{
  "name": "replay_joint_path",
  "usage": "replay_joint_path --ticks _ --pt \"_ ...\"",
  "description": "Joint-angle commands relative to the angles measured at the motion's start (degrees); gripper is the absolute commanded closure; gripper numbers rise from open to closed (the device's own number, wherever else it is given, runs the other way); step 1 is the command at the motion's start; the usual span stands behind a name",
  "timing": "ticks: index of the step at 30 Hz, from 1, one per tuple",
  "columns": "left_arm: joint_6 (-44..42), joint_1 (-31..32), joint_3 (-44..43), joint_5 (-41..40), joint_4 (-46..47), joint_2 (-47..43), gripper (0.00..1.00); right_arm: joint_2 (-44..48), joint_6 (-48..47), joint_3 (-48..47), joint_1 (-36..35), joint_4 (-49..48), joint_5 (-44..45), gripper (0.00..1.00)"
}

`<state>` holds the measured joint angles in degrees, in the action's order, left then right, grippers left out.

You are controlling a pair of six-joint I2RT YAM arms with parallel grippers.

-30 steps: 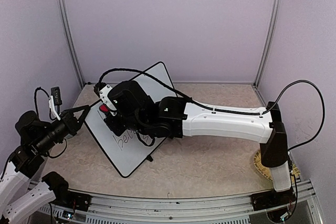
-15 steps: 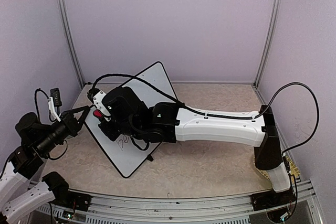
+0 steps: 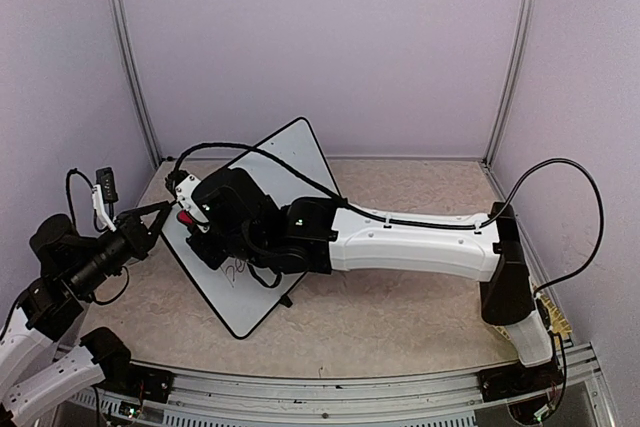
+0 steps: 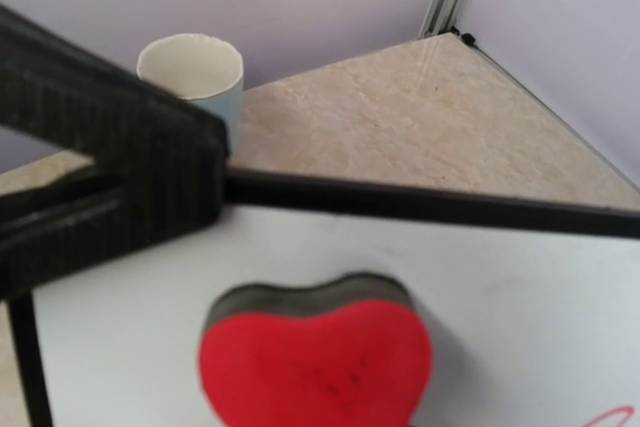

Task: Erase the whiteboard
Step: Erase the whiteboard at the center of the board.

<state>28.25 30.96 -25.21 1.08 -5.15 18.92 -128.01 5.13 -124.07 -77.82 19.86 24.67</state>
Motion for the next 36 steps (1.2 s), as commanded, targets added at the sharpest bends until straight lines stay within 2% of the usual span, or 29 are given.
replay_joint_path --ticks 1,14,28,36 --pt "1.1 0.1 0.9 -3.4 -0.4 0.1 1.0 -2.0 -0.1 -1.6 -0.5 1.2 0.6 0.84" --pt "1.0 0.0 1.1 -3.6 -0.6 -0.4 1.0 -2.2 2.0 2.1 -0.4 3.6 0.5 0.85" --pt "1.0 0.1 1.1 -3.2 -0.6 -0.8 1.0 0.7 4.5 10.9 -0.5 2.9 0.3 0.87" --pt "0.7 0.1 1.3 -2.1 -0.1 -0.6 1.0 2.8 4.5 12.8 -0.5 1.3 0.2 0.87"
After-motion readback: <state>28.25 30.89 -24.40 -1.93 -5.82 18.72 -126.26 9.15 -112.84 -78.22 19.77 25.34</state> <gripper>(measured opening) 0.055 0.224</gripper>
